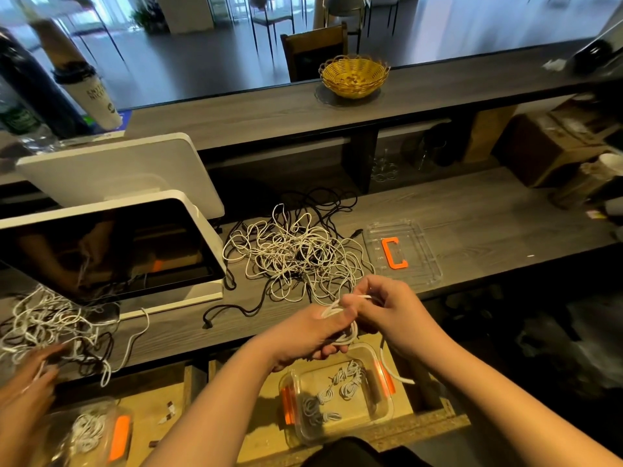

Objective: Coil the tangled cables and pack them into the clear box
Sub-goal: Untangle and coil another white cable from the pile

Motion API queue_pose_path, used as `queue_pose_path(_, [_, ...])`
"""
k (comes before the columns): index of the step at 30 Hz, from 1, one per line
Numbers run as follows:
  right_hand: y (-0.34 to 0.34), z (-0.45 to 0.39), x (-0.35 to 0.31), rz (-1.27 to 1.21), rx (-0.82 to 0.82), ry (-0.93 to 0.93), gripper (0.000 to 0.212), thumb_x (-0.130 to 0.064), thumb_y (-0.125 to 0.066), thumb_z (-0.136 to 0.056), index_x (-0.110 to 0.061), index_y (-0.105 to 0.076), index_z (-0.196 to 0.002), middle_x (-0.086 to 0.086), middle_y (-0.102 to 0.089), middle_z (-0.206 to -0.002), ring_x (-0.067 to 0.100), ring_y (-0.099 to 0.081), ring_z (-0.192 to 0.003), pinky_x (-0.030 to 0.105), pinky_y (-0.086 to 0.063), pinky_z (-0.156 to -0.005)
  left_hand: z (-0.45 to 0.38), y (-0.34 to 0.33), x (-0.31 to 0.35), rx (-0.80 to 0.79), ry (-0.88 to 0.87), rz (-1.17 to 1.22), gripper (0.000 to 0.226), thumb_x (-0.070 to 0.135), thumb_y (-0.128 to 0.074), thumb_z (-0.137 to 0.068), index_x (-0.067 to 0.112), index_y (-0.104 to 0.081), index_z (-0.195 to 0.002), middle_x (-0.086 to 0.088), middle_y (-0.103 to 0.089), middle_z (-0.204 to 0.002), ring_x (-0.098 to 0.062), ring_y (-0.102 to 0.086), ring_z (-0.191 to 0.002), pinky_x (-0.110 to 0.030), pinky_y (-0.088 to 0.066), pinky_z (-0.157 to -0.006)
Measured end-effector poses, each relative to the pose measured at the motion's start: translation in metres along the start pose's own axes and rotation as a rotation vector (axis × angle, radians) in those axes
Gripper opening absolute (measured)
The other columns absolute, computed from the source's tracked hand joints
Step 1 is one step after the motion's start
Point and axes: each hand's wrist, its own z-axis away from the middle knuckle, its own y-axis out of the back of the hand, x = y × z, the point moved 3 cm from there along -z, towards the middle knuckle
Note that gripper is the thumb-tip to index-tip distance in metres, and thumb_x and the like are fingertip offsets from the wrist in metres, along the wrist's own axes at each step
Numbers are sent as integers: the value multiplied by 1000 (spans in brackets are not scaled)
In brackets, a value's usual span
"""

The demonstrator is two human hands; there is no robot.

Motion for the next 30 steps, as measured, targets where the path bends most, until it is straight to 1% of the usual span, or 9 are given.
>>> queue_pose_path(5, [5, -1, 3, 90, 38, 12, 4, -36, -65, -90, -35, -63, -93, 11, -66, -78, 24, -61, -67, 47, -57, -69, -2, 5, -6, 106, -61, 81, 54, 63, -45, -89, 13, -61, -101, 1, -67, -77, -8, -52, -59, -18, -43, -54])
queue_pose_path(10, [-3, 3, 11, 49, -44, -122, 23, -30, -63, -94, -32, -52, -115, 4, -71, -83, 22, -69, -68, 42, -61, -66, -6, -4, -4, 236, -109, 335, 50, 53, -39, -99, 18, -68, -120, -5, -74, -88, -13, -65, -71, -21, -54, -62])
queue_pose_path(13, [-11, 8, 10, 137, -71, -170, 38, -29, -63, -95, -36, -43, -126, 2, -66, -81, 20, -66, -67, 31, -57, -61, -6, -4, -3, 320, -134, 316, 47, 56, -38, -96, 30, -73, -112, -8, -76, -103, -14, -71, -88, -27, -56, -76])
queue_pose_path(16, [-13, 8, 9, 93, 33, -195, 29, -28, -60, -97, -35, -47, -122, 1, -68, -91, 22, -70, -77, 31, -59, -60, -6, -9, -1, 369, -151, 397, 44, 55, -38, -98, 33, -74, -109, -8, -76, -107, -17, -72, -97, -29, -53, -81])
queue_pose_path(19, [-16, 8, 8, -64, 103, -201, 14, -22, -53, -100, -27, -61, -111, -11, -64, -74, 1, -59, -61, 17, -44, -54, -7, -15, 2, 405, -184, 486, 46, 54, -34, -98, 29, -71, -111, -9, -76, -108, -21, -72, -101, -31, -57, -82])
queue_pose_path(22, [-22, 13, 8, -229, 72, -216, 23, -28, -47, -103, -22, -67, -91, -16, -56, -54, -3, -47, -47, 19, -34, -50, -10, -16, 4, 446, -246, 543, 51, 56, -29, -98, 32, -67, -122, -9, -73, -116, -22, -70, -107, -31, -58, -82])
queue_pose_path(25, [-31, 22, 5, -265, -4, -171, 36, -47, -47, -99, -31, -67, -74, -17, -52, -51, -3, -43, -44, 15, -29, -50, -11, -18, 7, 465, -302, 570, 55, 61, -27, -95, 39, -64, -129, -6, -71, -120, -19, -66, -116, -37, -55, -93])
queue_pose_path(27, [-39, 25, 3, -289, -62, -146, 32, -41, -49, -100, -30, -66, -76, -17, -53, -50, -4, -45, -45, 11, -30, -49, -13, -18, 6, 468, -336, 598, 56, 62, -28, -95, 37, -65, -129, -9, -71, -118, -20, -65, -113, -41, -53, -99])
queue_pose_path(30, [-47, 24, 5, -360, -116, -143, 29, -45, -56, -96, -17, -63, -87, -12, -48, -54, 1, -39, -46, 17, -30, -47, -17, -18, 0, 480, -354, 655, 58, 59, -27, -99, 25, -68, -123, -10, -71, -105, -21, -65, -102, -36, -54, -91])
